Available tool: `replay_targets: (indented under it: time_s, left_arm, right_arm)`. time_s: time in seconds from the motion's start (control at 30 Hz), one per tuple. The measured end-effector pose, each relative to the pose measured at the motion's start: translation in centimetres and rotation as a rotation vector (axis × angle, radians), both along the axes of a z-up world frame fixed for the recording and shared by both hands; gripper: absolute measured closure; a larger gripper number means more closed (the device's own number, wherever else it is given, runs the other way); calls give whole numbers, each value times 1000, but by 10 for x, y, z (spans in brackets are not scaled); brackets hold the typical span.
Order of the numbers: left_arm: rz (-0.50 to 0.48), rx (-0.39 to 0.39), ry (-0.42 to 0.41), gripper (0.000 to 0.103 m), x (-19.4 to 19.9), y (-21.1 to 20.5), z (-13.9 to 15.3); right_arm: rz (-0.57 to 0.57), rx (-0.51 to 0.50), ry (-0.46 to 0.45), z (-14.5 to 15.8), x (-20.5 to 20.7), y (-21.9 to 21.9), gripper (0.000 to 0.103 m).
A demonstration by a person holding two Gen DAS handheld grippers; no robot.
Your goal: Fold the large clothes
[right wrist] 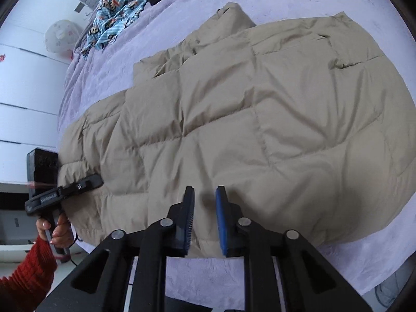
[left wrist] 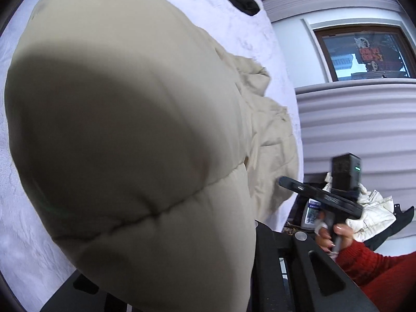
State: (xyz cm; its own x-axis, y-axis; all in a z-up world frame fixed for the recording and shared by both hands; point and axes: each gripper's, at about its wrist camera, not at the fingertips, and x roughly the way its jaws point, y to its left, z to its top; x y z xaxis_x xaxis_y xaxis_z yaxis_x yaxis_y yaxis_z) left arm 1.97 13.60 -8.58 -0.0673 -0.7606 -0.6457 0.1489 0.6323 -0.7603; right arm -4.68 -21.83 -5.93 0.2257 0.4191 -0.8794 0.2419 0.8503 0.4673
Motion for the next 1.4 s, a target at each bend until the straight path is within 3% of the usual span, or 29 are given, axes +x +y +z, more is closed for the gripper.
replay_targets:
  time_s: [0.3,0.53,0.73,0.87,0.9,0.97,1.17,1.3,1.4]
  left_arm:
    - [-70,43,-81,81,-7,-67,86]
    - [-155,129,-92,81,-2,-152,113]
    - [-219,215,-88,80,8,-216,113]
    - [-273,203,-83,75,15,-242,119]
    - [-295,192,-77,72,18,-247,118]
    - [-321,134,-46,48,23,-251,115]
    - [-382,59,-29,47,31,-287,97]
    - [-377,63,8,47,50,-336,69]
    - [-365,59,47,47,58,-347,47]
  right_arm:
    - [-24,111,-1,-57,26,-8,91]
    - [-62,209,26,-86,31,-13,97]
    - [-103,313,51,-105,31,-24,100]
    - [-130,372,57,-99,29,-41,100]
    - [-143,385,42,-93,26,-48,100]
    - [-163,395,12,-79,20,-64,100]
    - [-247,375,-27,-53,-17,-113,100]
    - [-321,363,-19,-47,-46,-135,99]
    - [-363,359,-16,-40,-68,-145,99]
